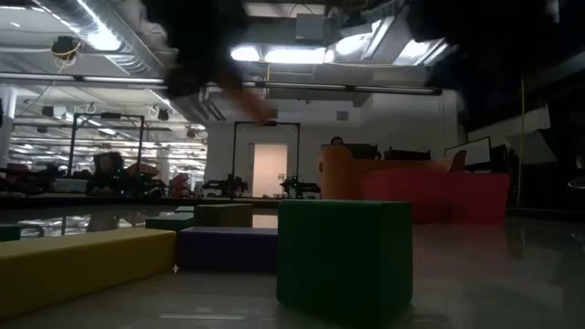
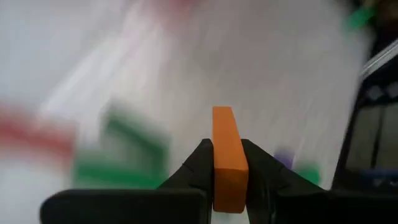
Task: Sort blocks by size
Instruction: Put the orange rectangle block into the orange bin, then put the green square block into the red bin
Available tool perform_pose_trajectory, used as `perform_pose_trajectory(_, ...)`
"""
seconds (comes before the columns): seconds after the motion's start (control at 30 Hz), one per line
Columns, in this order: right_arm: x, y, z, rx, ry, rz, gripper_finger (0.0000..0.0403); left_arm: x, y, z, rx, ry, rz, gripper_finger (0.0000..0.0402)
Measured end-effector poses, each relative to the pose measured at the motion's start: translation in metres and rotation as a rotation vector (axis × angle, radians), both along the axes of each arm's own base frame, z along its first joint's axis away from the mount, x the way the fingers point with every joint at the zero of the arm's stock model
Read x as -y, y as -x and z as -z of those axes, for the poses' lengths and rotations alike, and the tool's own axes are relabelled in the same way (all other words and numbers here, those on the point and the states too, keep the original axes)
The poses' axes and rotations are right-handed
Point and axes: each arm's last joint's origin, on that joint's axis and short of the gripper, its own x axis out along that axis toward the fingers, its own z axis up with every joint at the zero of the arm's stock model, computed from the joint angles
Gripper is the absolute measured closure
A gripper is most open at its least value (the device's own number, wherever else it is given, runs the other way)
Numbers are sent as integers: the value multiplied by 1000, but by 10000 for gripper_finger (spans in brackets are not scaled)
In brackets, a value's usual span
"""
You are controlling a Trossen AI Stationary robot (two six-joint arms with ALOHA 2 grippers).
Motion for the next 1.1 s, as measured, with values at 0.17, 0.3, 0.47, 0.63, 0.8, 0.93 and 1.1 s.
perform_pose_trajectory(0.17,-46,19,2,-110,60,54,178,-52,-25,-18,296,-252,46,364)
perform_pose_trajectory(0.3,-82,36,2,-164,75,173,178,-91,-38,-25,436,-442,13,359)
perform_pose_trajectory(0.47,-121,63,2,-223,58,324,178,-131,-57,-10,548,-577,-65,362)
perform_pose_trajectory(0.63,-152,91,2,-274,39,447,178,-161,-73,14,626,-671,-123,343)
perform_pose_trajectory(0.8,-176,112,2,-294,-12,619,178,-179,-88,33,601,-735,-120,331)
perform_pose_trajectory(0.93,-191,126,5,-294,-29,729,178,-185,-102,41,577,-777,-91,329)
perform_pose_trajectory(1.1,-213,140,19,-347,-18,760,178,-186,-118,40,586,-828,-59,328)
